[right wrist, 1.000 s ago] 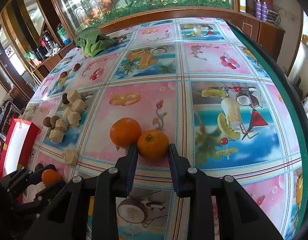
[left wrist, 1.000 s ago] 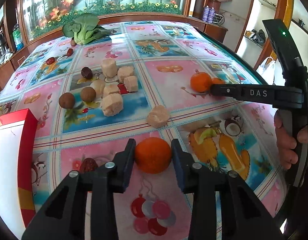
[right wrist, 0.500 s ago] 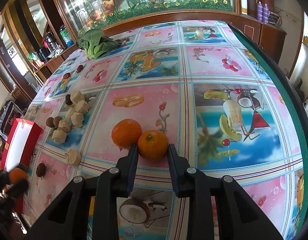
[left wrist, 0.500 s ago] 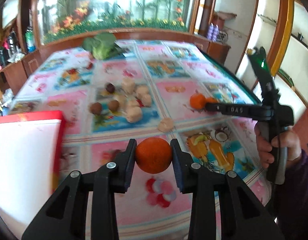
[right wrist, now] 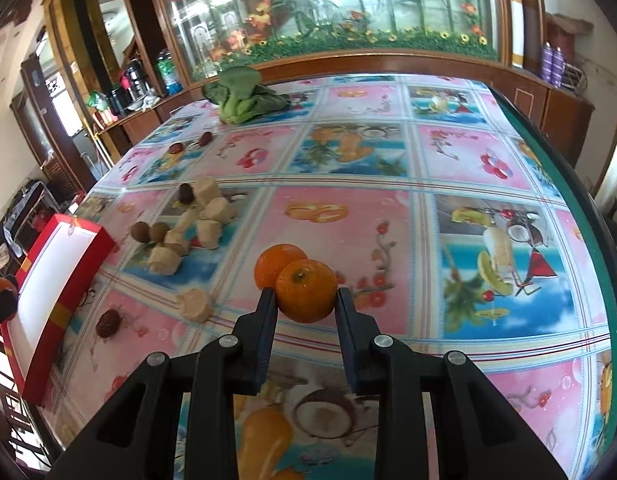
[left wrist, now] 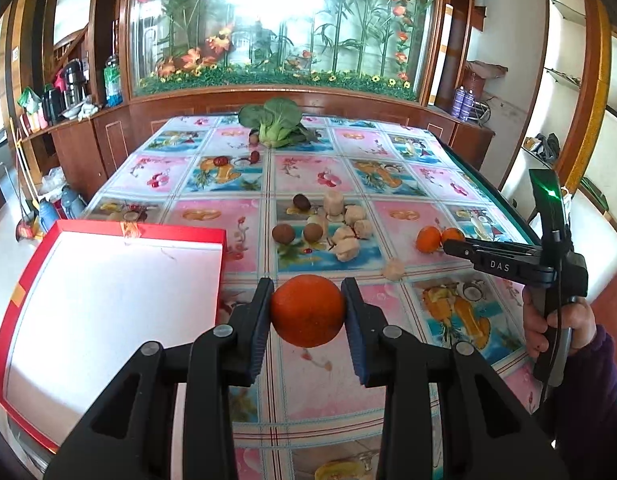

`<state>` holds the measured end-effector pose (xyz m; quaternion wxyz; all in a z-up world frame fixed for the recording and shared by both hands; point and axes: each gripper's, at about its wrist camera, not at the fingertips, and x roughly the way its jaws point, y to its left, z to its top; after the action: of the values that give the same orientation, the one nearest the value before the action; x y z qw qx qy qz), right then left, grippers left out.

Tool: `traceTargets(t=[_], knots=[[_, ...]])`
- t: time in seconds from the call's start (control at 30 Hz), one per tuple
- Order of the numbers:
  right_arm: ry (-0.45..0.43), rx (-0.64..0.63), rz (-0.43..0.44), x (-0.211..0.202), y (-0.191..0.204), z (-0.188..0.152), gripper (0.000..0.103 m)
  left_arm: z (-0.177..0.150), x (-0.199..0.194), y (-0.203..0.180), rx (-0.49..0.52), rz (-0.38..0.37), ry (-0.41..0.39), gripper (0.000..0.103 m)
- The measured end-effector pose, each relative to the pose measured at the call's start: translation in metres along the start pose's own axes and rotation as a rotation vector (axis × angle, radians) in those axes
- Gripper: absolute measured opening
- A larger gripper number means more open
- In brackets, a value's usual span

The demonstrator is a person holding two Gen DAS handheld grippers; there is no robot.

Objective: Organize fruits
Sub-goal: 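Carry both oranges over the white tray and open both grippers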

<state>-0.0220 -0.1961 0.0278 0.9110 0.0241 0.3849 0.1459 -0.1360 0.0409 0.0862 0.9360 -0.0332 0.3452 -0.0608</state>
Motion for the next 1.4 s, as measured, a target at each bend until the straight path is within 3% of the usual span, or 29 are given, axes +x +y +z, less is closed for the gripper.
traceTargets(t=[0.23,0.37,0.63,0.83,1.03,1.27,1.3,1.33,1.37,1.4], knots=[[-0.058,0.036,0.047,-0.015,0.016,-0.007,0.029,-0.007,0.002,0.006,-0.001,0.004,0.017,0.036],[-0.086,0.043,0.125,-0.022,0.048,-0.017,0.028,-0.008,-0.006,0.024,-0.023,0.031,0.017,0.036],[-0.071,-0.040,0.344,-0.004,0.164,-0.014,0.028,-0.031,-0.030,0.101,-0.116,0.202,0.018,0.036],[0.012,-0.154,0.431,0.021,0.243,-0.016,0.028,-0.054,-0.040,0.145,-0.168,0.308,0.031,0.036],[0.089,-0.250,0.432,0.049,0.293,-0.015,0.028,-0.069,-0.040,0.175,-0.215,0.361,0.065,0.036],[0.170,-0.356,0.341,0.061,0.310,-0.031,0.031,-0.079,-0.033,0.194,-0.274,0.413,0.120,0.037],[0.172,-0.372,0.335,0.062,0.310,-0.033,0.032,-0.079,-0.031,0.194,-0.274,0.416,0.125,0.038],[0.171,-0.381,0.331,0.061,0.309,-0.033,0.034,-0.079,-0.030,0.193,-0.272,0.426,0.126,0.048],[0.172,-0.382,0.331,0.061,0.308,-0.033,0.036,-0.078,-0.032,0.193,-0.274,0.437,0.125,0.064],[0.168,-0.383,0.340,0.058,0.305,-0.032,0.038,-0.078,-0.033,0.193,-0.277,0.445,0.120,0.071]])
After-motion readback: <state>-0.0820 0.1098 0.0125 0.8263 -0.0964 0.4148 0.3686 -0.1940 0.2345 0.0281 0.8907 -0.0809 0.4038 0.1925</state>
